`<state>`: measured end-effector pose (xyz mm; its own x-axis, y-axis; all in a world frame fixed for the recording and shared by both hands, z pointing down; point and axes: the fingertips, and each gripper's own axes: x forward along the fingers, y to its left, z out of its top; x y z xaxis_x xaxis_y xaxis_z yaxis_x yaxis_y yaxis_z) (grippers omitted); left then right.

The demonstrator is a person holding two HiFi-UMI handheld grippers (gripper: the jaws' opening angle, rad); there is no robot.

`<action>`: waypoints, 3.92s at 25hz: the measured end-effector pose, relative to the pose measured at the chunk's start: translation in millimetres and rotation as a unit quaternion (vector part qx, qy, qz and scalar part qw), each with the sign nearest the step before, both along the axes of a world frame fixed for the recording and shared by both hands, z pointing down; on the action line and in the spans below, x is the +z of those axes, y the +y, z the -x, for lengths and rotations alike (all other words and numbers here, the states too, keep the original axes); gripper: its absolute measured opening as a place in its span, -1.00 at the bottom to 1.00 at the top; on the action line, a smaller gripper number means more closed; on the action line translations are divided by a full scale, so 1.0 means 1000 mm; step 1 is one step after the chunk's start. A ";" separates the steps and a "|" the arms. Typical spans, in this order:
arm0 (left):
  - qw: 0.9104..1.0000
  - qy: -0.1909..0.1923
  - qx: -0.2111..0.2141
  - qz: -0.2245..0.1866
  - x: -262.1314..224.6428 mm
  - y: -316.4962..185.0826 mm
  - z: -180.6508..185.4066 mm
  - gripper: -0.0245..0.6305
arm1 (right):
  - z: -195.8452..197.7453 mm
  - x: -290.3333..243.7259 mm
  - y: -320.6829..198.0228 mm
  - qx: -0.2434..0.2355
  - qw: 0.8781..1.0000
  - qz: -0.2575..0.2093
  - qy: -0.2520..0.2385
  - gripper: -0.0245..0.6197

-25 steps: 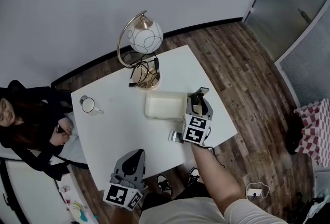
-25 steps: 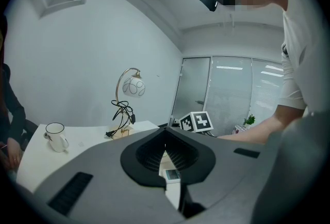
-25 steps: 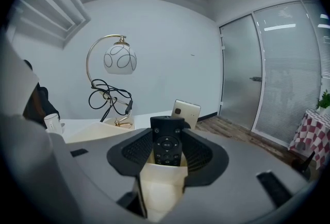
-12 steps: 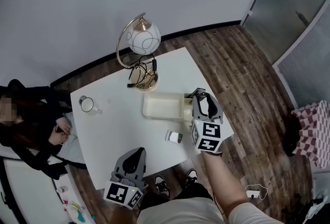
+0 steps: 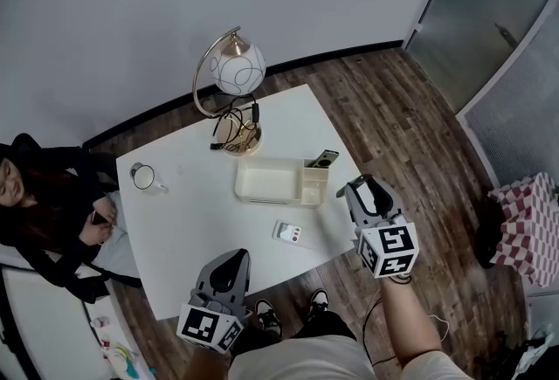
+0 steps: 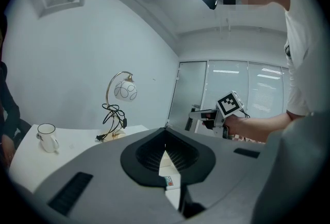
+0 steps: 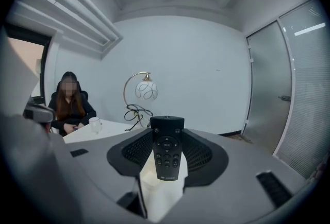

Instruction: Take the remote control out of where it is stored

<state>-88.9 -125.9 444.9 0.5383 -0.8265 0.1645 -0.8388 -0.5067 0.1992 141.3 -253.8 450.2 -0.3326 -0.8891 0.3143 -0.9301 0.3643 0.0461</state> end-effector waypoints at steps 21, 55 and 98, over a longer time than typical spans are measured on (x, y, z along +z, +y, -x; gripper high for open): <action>1.000 -0.006 0.000 0.007 0.005 0.012 -0.012 -0.90 | -0.019 0.177 0.041 -0.153 0.917 0.320 0.183 -0.36; 0.999 -0.007 -0.012 0.029 0.022 0.011 -0.005 -0.90 | -0.002 0.261 0.027 -0.194 0.871 0.358 0.273 -0.35; 0.999 -0.003 0.027 -0.040 -0.027 0.009 -0.041 -0.91 | 0.017 -0.008 0.111 -0.113 0.992 -0.036 -0.051 -0.90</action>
<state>-47.5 -116.9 418.2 0.5812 -0.8074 0.1013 -0.8111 -0.5649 0.1515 124.2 -142.8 442.3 -0.5534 -0.8068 0.2069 -0.8259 0.5637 -0.0109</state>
